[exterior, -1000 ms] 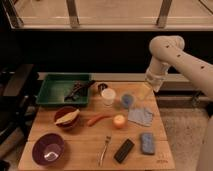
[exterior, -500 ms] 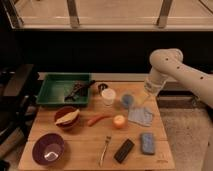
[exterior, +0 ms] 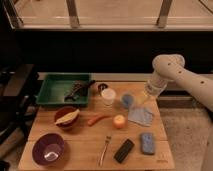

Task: Place towel in plastic cup

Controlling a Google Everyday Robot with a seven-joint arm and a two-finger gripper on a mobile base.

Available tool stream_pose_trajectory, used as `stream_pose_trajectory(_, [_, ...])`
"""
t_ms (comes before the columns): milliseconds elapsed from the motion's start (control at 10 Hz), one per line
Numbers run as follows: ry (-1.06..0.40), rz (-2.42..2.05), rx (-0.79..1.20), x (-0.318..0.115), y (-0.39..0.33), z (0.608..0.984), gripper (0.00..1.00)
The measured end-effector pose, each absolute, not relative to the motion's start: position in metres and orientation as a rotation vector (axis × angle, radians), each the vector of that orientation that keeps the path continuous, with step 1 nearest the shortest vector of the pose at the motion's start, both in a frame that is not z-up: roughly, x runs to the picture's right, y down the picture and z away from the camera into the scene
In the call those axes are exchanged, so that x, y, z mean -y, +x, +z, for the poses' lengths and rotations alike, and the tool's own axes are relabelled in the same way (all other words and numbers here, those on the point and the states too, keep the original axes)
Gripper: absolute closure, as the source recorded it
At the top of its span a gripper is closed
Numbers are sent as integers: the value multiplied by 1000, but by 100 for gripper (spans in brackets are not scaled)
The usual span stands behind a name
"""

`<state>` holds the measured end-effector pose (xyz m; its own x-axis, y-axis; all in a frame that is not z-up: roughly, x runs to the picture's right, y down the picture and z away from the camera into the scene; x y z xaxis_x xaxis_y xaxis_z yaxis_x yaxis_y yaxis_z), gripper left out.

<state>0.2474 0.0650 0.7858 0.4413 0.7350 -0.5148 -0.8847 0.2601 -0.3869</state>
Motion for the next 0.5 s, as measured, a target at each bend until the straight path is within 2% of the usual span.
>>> stream_pose_trajectory(500, [-708,1147,-260,-69,253,793,25])
